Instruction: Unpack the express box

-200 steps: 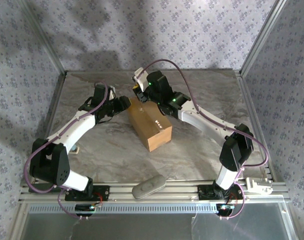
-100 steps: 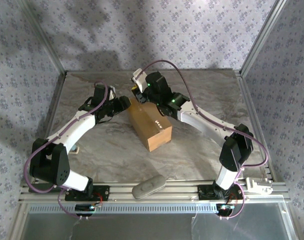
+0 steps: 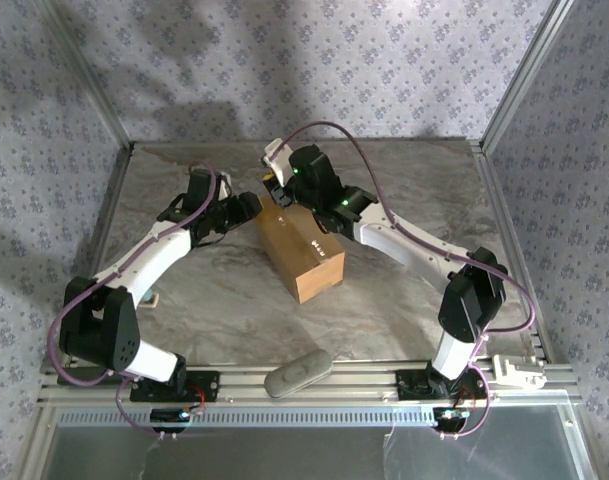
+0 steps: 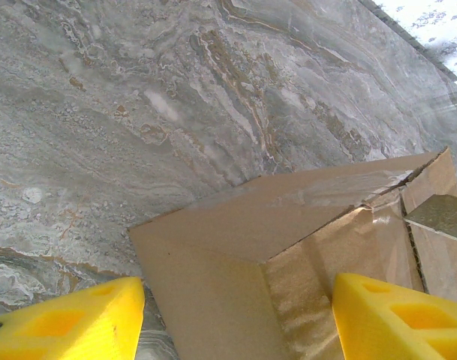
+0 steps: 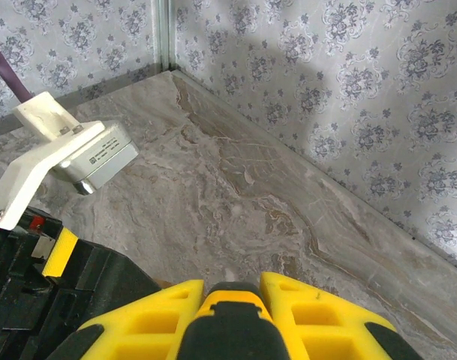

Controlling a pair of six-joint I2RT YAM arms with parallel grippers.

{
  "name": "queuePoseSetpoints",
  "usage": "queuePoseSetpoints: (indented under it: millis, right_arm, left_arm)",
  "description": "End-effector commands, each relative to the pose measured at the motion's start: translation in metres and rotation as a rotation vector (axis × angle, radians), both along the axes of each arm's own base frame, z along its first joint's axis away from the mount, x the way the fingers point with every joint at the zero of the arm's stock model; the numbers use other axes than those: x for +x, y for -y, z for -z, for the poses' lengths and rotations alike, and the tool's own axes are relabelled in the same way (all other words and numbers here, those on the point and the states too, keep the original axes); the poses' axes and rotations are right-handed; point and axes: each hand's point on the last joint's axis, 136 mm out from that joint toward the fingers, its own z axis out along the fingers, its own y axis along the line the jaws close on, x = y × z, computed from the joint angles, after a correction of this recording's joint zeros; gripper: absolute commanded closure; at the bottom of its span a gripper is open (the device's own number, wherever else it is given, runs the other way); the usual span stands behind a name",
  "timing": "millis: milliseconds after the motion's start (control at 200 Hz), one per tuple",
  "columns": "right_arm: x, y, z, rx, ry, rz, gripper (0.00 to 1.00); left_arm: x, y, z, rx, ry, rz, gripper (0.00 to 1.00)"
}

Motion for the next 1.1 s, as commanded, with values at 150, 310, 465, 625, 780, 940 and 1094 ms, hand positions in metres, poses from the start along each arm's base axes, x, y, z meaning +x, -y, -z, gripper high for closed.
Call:
queuePoseSetpoints:
  millis: [150,310,465,625,780,940,1094]
  right_arm:
    - [0.001,-0.003,0.015,-0.052,0.014,0.011,1.00]
    - [-0.003,-0.001,0.022,-0.067,0.004,0.015,1.00]
    - [-0.007,0.004,0.029,-0.075,-0.008,0.024,1.00]
    - [-0.009,0.006,0.031,-0.071,-0.013,0.027,1.00]
    - [-0.011,0.005,0.030,-0.064,-0.012,0.022,1.00]
    - [-0.011,0.005,0.027,-0.060,-0.004,0.017,1.00]
    - [-0.012,0.003,0.026,-0.061,0.003,0.009,1.00]
  left_arm:
    - [-0.005,-0.005,-0.004,0.020,0.002,-0.007,0.33]
    - [-0.005,-0.005,-0.008,0.020,0.009,-0.004,0.33]
    - [-0.003,-0.004,-0.018,0.024,0.024,0.006,0.32]
    - [0.001,0.000,-0.033,0.019,0.054,0.028,0.29]
    - [0.008,0.005,-0.040,0.015,0.072,0.052,0.27]
    - [0.015,0.012,-0.036,0.005,0.056,0.077,0.26]
    - [0.019,0.014,-0.022,0.014,0.027,0.082,0.27]
